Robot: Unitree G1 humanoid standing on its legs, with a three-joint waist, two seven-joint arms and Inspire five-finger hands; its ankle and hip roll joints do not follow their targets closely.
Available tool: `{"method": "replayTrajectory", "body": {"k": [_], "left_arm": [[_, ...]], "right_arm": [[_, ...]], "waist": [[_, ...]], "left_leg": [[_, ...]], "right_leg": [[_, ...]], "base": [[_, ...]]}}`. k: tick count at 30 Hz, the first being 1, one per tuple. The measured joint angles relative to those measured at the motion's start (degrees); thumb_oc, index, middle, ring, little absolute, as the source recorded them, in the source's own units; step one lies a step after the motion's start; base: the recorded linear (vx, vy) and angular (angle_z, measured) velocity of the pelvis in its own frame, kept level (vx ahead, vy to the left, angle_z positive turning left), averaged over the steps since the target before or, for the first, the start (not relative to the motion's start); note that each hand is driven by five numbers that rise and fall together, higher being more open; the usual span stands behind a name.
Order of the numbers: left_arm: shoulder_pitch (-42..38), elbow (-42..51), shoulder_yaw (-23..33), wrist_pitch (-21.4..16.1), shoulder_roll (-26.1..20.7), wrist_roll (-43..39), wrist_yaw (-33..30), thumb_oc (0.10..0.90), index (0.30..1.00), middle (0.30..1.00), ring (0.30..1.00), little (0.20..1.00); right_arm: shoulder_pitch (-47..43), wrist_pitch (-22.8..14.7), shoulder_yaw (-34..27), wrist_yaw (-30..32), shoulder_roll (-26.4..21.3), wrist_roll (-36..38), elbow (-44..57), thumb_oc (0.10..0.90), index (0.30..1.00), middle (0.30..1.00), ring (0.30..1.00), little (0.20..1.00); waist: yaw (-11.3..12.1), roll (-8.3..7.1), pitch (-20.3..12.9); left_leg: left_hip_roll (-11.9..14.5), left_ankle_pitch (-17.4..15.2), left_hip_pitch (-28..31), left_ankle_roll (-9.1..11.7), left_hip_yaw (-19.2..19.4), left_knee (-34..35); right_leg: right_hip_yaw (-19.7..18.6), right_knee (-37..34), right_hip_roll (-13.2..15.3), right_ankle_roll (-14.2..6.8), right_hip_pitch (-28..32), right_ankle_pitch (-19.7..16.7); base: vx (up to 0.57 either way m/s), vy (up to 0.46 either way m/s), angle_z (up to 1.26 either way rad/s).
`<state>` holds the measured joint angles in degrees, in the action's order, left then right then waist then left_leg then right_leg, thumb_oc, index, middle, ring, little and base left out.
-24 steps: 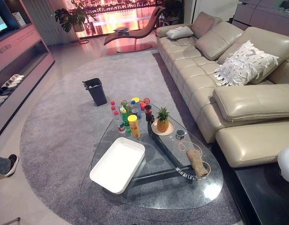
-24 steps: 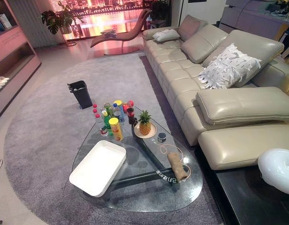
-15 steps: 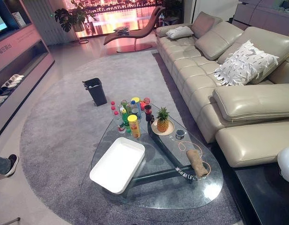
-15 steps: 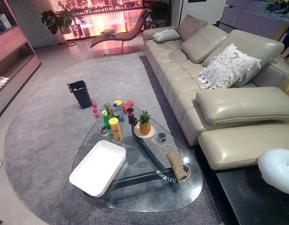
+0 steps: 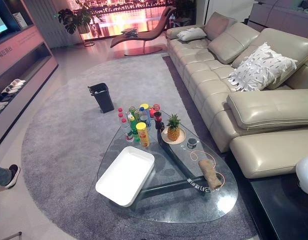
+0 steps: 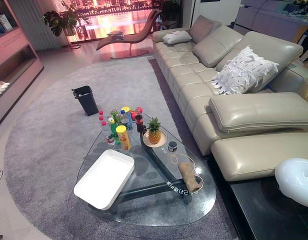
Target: Wipe the table with a cloth and put it in the basket.
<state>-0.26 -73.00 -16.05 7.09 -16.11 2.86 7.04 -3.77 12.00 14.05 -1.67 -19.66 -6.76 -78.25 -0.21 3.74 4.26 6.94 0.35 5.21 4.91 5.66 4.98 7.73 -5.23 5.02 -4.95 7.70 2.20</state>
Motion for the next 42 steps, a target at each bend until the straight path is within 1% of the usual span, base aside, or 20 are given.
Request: {"method": "replayTrajectory", "body": {"k": [14,18,20,22,23,24,25,26,28,30,31,32,33,35,36,37,39,40,41,42], "left_arm": [[0.01,0.00,1.10,0.02,0.02,-0.02,-0.03,0.800,0.900,0.900,0.900,0.900],[-0.41,0.09,0.94,0.04,0.02,-1.26,-0.12,0.800,0.900,0.900,0.900,0.900],[-1.58,0.19,0.79,0.08,0.00,-3.21,-0.30,0.800,0.900,0.900,0.900,0.900],[-4.00,0.63,0.78,0.24,-0.04,-5.44,-0.60,0.800,0.900,0.900,0.900,0.900],[-4.45,0.60,0.68,0.30,-0.08,-5.92,-0.67,0.800,0.900,0.900,0.900,0.900],[-6.49,0.60,0.69,0.62,-0.19,-7.91,-1.27,0.800,0.900,0.900,0.900,0.900],[-7.28,0.61,0.69,0.68,-0.22,-8.35,-1.34,0.800,0.900,0.900,0.900,0.900],[-8.50,0.69,0.73,0.82,-0.43,-9.05,-1.38,0.800,0.900,0.900,0.900,0.900],[-9.98,1.09,0.89,0.78,-0.97,-12.09,-2.12,0.800,0.900,0.900,0.900,0.900],[-12.21,2.04,1.16,0.16,-1.55,-15.91,-3.36,0.800,0.900,0.900,0.900,0.900],[-12.21,2.04,1.16,0.16,-1.55,-15.91,-3.36,0.800,0.900,0.900,0.900,0.900],[-13.51,2.23,1.46,-0.22,-2.77,-19.46,-3.63,0.800,0.900,0.900,0.900,0.900],[-14.97,2.28,1.93,-0.78,-3.17,-21.27,-3.84,0.800,0.900,0.900,0.900,0.900],[-19.06,2.62,3.63,-2.62,-3.82,-27.50,-3.80,0.800,0.900,0.900,0.900,0.900],[-20.12,2.76,4.16,-3.18,-4.06,-29.80,-3.65,0.800,0.900,0.900,0.900,0.900],[-20.65,2.84,4.65,-3.56,-4.20,-31.09,-3.57,0.800,0.900,0.900,0.900,0.900],[-22.75,4.47,7.33,-4.92,-4.73,-37.61,-3.36,0.800,0.900,0.900,0.900,0.900],[-22.98,4.67,8.05,-5.31,-4.77,-38.69,-3.07,0.800,0.900,0.900,0.900,0.900],[-23.46,5.14,8.47,-5.89,-4.99,-40.47,-2.76,0.800,0.900,0.900,0.900,0.900],[-23.59,6.23,8.82,-6.18,-5.40,-41.67,-2.70,0.800,0.900,0.900,0.900,0.900]], "right_arm": [[0.01,0.00,-0.01,0.00,0.00,0.00,0.00,0.800,0.900,0.900,0.900,0.900],[-0.14,0.09,0.16,0.01,-0.05,0.02,0.71,0.800,0.900,0.900,0.900,0.900],[-1.09,0.35,0.63,0.05,-0.07,0.06,1.05,0.800,0.900,0.900,0.900,0.900],[-3.46,1.45,1.14,0.10,-0.18,0.10,1.06,0.800,0.900,0.900,0.900,0.900],[-4.00,1.59,1.40,0.10,-0.23,0.13,1.06,0.800,0.900,0.900,0.900,0.900],[-6.63,2.43,1.82,0.09,-0.29,0.22,1.07,0.800,0.900,0.900,0.900,0.900],[-7.48,2.47,1.81,0.09,-0.32,0.24,1.08,0.800,0.900,0.900,0.900,0.900],[-8.67,2.60,1.90,0.07,-0.32,0.30,1.19,0.800,0.900,0.900,0.900,0.900],[-11.12,2.67,2.60,-0.04,-0.49,1.39,1.19,0.800,0.900,0.900,0.900,0.900],[-13.79,2.58,2.63,0.17,-0.86,3.08,1.25,0.800,0.900,0.900,0.900,0.900],[-13.79,2.58,2.63,0.17,-0.86,3.08,1.25,0.800,0.900,0.900,0.900,0.900],[-15.51,2.16,2.61,0.75,-0.97,5.70,1.25,0.800,0.900,0.900,0.900,0.900],[-16.65,1.94,2.60,1.34,-1.26,7.01,1.24,0.800,0.900,0.900,0.900,0.900],[-19.28,-0.73,1.37,4.16,-2.44,11.02,1.28,0.800,0.900,0.900,0.900,0.900],[-20.13,-1.55,0.76,4.83,-2.79,11.91,1.30,0.800,0.900,0.900,0.900,0.900],[-20.60,-2.01,0.34,5.21,-2.96,12.31,1.31,0.800,0.900,0.900,0.900,0.900],[-21.60,-5.86,-1.83,9.32,-3.81,14.59,2.44,0.800,0.900,0.900,0.900,0.900],[-21.56,-6.66,-2.39,10.00,-3.98,15.15,3.00,0.800,0.900,0.900,0.900,0.900],[-21.61,-8.03,-3.35,11.43,-4.42,15.95,3.87,0.800,0.900,0.900,0.900,0.900],[-22.09,-9.38,-4.04,12.98,-4.99,15.98,4.88,0.800,0.900,0.900,0.900,0.900]], "waist": [[0.03,-0.27,1.17],[0.09,0.00,2.36],[0.05,0.42,3.84],[-0.04,1.26,6.84],[-0.03,1.38,7.53],[-0.03,1.65,10.20],[-0.03,1.68,11.22],[-0.05,1.48,12.96],[-0.03,1.11,14.58],[0.07,0.57,17.94],[0.07,0.57,17.94],[0.14,0.11,18.92],[0.24,0.13,20.04],[0.35,0.17,23.39],[0.37,0.09,24.23],[0.36,0.04,24.64],[0.43,-0.27,25.43],[0.31,-0.36,25.44],[0.35,-0.45,25.46],[0.70,-0.37,25.49]], "left_leg": [[-0.13,-0.02,-0.48,0.04,-0.12,-0.01],[-0.18,0.13,-2.49,0.22,-0.11,-0.05],[-0.20,0.70,-4.76,0.11,-0.11,-0.06],[-0.28,1.75,-8.09,-0.03,-0.09,-0.07],[-0.29,2.00,-8.73,-0.09,-0.11,-0.07],[-0.42,3.12,-11.66,-0.30,-0.12,-0.08],[-0.46,3.42,-12.31,-0.38,-0.17,-0.09],[-0.62,3.68,-12.82,-0.56,-0.16,-0.09],[-0.89,4.11,-15.20,-0.79,-0.20,-0.09],[-1.24,4.61,-15.93,-0.94,-0.44,-0.09],[-1.24,4.61,-15.93,-0.94,-0.44,-0.09],[-1.30,4.99,-17.71,-0.92,-0.45,-0.22],[-1.34,5.16,-18.85,-0.96,-0.58,-0.65],[-1.89,5.16,-23.25,-0.96,-1.67,-5.08],[-2.10,5.16,-24.59,-0.95,-1.74,-6.56],[-2.27,5.16,-25.44,-0.95,-1.85,-7.53],[-3.13,5.04,-28.89,-0.85,-2.82,-10.47],[-3.43,5.03,-29.79,-0.85,-3.11,-11.44],[-3.78,4.33,-31.80,-0.56,-3.30,-13.66],[-3.78,2.46,-34.13,-0.71,-3.46,-16.24]], "right_leg": [[0.01,0.00,-0.02,-0.06,-0.52,0.05],[-0.06,0.03,-0.06,-0.24,-2.50,-0.25],[-0.15,0.06,-0.04,-0.07,-4.91,-0.96],[-0.26,0.33,-0.03,0.00,-7.98,-2.14],[-0.28,0.33,-0.06,-0.03,-8.62,-2.36],[-0.32,0.35,-0.20,-0.05,-11.55,-3.47],[-0.32,0.35,-0.19,-0.09,-12.16,-3.83],[-0.32,0.36,-0.13,-0.16,-12.80,-4.13],[-0.43,0.33,0.04,-0.19,-15.16,-4.43],[-0.45,0.38,0.26,-0.31,-15.83,-4.87],[-0.45,0.38,0.26,-0.31,-15.83,-4.87],[-0.44,1.04,0.32,-0.39,-17.95,-4.96],[-0.39,1.98,0.39,-0.40,-19.21,-4.95],[-0.29,7.25,1.26,-0.52,-23.54,-3.22],[-0.30,9.39,1.58,-0.57,-25.07,-2.35],[-0.29,10.71,1.81,-0.58,-25.97,-1.81],[-0.33,19.07,3.20,-0.39,-31.61,1.79],[-0.29,21.26,3.65,-0.33,-32.86,2.81],[-0.33,25.08,4.34,0.04,-35.40,4.59],[-0.55,28.81,4.55,0.32,-38.47,6.19]], "base": [[0.00,0.001,0.00],[-0.09,0.021,-0.01],[-0.17,0.036,-0.03],[-0.16,0.036,-0.03],[-0.14,0.028,-0.03],[-0.12,0.020,-0.01],[-0.13,0.009,-0.01],[-0.09,0.000,-0.01],[-0.05,0.003,-0.01],[-0.09,0.008,0.03],[-0.14,0.002,0.01],[-0.14,-0.009,0.01],[-0.21,-0.029,0.07],[-0.15,-0.048,0.13],[-0.06,-0.032,0.10],[-0.05,-0.033,0.13],[-0.08,-0.078,0.22],[-0.08,-0.088,0.27],[-0.04,-0.052,0.21],[-0.04,-0.047,0.16]]}}
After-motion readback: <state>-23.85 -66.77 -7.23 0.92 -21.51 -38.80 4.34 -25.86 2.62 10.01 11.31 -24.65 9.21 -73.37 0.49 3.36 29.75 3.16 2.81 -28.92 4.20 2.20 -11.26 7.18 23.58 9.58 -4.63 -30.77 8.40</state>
